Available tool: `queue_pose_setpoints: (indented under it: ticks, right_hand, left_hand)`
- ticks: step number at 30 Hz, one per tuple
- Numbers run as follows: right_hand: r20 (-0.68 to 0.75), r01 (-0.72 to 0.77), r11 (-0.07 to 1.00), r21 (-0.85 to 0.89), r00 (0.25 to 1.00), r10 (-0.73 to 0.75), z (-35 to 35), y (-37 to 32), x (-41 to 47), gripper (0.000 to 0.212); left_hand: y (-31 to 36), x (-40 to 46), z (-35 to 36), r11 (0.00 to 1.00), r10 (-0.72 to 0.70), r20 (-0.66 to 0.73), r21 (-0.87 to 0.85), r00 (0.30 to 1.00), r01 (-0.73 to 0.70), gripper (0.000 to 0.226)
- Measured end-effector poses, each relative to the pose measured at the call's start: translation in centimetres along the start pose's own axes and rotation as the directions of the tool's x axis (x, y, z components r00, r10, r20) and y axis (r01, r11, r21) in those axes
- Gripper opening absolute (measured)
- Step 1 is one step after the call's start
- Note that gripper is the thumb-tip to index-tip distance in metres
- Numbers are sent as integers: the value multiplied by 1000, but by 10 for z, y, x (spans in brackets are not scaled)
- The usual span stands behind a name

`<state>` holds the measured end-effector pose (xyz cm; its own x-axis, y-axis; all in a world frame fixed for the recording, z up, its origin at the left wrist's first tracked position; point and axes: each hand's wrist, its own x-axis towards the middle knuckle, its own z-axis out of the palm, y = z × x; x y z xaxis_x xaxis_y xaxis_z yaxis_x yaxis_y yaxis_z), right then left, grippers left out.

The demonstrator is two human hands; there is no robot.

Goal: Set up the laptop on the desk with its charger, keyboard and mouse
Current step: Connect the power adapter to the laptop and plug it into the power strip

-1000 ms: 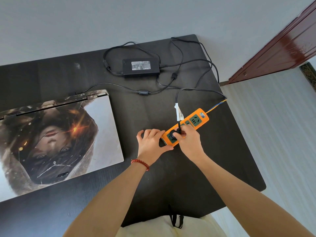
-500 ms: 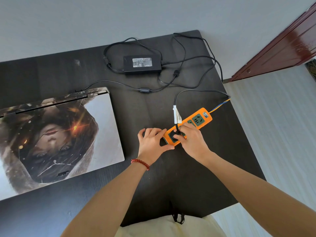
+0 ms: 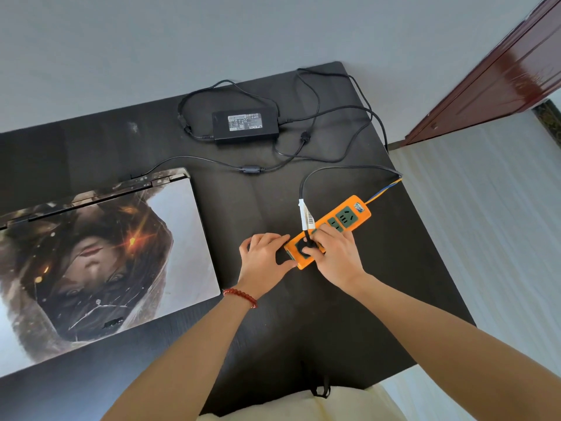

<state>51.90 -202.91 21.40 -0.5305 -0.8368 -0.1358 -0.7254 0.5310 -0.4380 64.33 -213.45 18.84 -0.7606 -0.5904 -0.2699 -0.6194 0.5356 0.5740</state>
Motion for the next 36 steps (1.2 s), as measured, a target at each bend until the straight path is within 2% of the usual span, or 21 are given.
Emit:
queue_pose_setpoints:
  ticks: [5, 7, 9, 12, 14, 18, 22, 25, 29, 36]
  right_hand:
    - [38, -34, 989, 142, 999, 29, -5, 0, -1, 19]
    - [90, -11, 991, 132, 996, -1, -9, 13, -7, 29]
    - [109, 14, 1000, -25, 994, -12, -15, 34, -16, 48]
    - [110, 45, 949, -312, 994, -11, -24, 62, -16, 67]
    - [153, 78, 923, -377, 988, -21, -31, 68, -1, 74]
    - [230, 134, 909, -395, 972, -43, -32, 66, 32, 66]
    - [160, 18, 939, -343, 986, 39, -25, 56, 52, 66]
    - [182, 37, 934, -355, 983, 30, -28, 56, 72, 68]
    - [196, 94, 920, -381, 980, -19, -29, 64, 81, 68]
    - [157, 80, 935, -346, 987, -26, -21, 65, 79, 65]
  left_hand:
    - [14, -6, -19, 978, -9, -163, -209, 987, -25, 37]
    - [25, -10, -18, 971, 30, -189, -226, 982, -73, 36]
    - [36, -12, -11, 975, 38, -161, -210, 986, -71, 38]
    - [45, -8, 2, 991, 2, -114, -129, 993, -17, 31]
    - [49, -3, 7, 993, -24, -128, -120, 991, 8, 22]
    - [46, 16, -3, 978, -105, -193, -197, 976, 66, 13]
    - [45, 51, -24, 962, -168, -186, -246, 968, 120, 21]
    - [41, 65, -29, 965, -138, -186, -246, 973, 90, 19]
    - [29, 68, -22, 990, -47, -251, -144, 967, 11, 14]
    - [22, 73, -18, 984, -46, -257, -181, 965, -1, 9]
